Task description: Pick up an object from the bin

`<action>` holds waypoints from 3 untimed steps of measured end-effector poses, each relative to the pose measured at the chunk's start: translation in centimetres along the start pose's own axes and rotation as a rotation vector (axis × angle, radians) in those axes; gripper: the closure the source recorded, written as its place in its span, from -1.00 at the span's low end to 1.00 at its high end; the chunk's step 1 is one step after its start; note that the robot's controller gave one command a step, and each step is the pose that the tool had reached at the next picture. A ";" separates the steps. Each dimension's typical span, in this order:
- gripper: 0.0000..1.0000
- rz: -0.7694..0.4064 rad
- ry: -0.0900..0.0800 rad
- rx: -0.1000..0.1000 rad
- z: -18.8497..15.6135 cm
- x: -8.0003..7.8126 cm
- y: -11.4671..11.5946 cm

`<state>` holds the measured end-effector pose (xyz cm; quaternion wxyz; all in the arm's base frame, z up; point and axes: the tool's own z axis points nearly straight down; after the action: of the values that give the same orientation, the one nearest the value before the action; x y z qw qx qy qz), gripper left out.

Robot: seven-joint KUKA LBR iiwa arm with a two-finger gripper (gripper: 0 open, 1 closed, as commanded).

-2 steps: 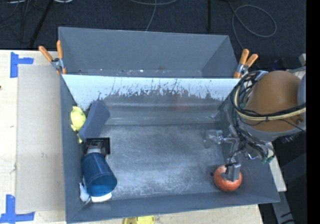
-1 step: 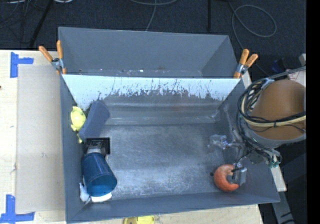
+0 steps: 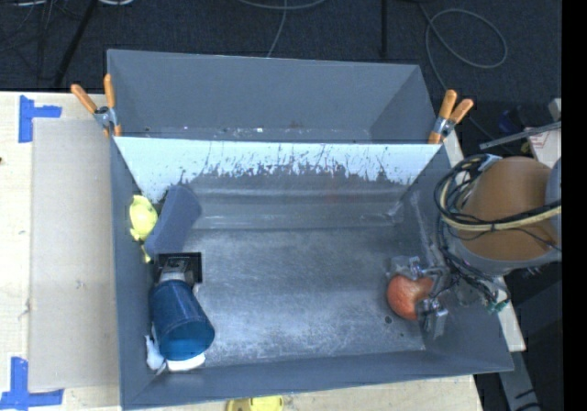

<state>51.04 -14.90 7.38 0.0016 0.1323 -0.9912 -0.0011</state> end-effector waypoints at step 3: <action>1.00 0.007 -0.006 0.004 -3.4 -0.3 -0.4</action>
Offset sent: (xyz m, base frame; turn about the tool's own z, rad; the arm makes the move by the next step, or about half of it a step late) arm -0.0036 0.0025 0.0299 0.0122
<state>51.50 -15.22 10.76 -0.0017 0.1287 -0.9917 0.0004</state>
